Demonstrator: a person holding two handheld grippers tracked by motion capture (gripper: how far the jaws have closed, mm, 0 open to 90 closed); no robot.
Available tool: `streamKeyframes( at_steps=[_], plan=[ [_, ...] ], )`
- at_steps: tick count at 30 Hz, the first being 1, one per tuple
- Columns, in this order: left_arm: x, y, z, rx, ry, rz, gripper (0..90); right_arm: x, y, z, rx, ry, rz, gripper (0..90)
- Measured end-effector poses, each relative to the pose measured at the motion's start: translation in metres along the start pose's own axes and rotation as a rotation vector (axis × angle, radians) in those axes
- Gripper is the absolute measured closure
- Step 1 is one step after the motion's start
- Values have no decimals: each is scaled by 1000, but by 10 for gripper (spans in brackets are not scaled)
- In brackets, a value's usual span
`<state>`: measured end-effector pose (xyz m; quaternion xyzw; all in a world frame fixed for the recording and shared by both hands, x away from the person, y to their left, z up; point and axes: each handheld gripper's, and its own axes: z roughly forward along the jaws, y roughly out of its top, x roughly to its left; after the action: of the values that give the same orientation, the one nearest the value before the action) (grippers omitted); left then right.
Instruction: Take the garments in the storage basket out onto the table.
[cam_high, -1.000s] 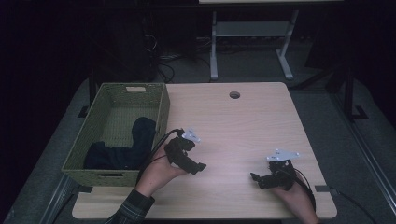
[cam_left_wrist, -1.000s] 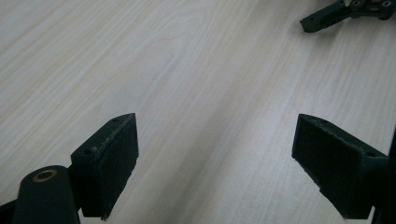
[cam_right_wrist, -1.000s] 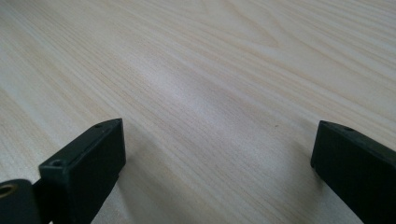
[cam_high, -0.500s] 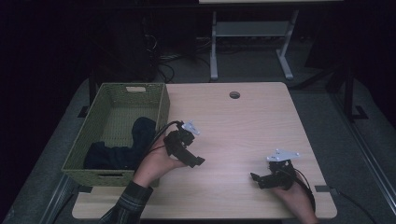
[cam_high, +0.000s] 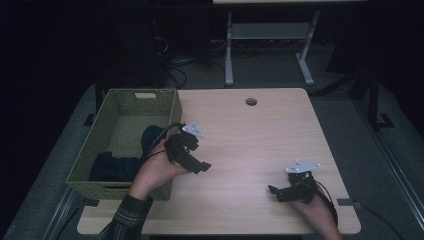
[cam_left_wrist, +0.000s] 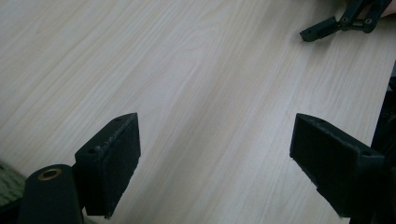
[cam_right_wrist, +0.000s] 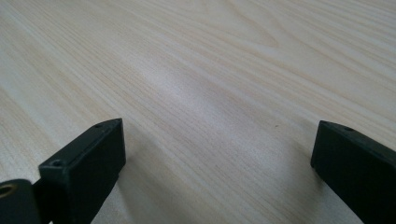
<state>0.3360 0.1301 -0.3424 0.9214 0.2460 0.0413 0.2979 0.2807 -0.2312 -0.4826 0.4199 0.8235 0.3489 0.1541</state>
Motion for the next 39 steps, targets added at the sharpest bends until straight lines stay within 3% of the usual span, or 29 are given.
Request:
streamKeyframes(
  at_steps=[16,26,39],
  plan=[
    [7,-8,-28,-8,39,-14,163,0,0,0,-3,0,-7,27],
    [17,-19,-50,-33,83,-53,163,0,0,0,-2,0,-5,27],
    [27,-32,-67,-37,118,-92,163,0,0,0,-3,0,-5,27]
  ],
)
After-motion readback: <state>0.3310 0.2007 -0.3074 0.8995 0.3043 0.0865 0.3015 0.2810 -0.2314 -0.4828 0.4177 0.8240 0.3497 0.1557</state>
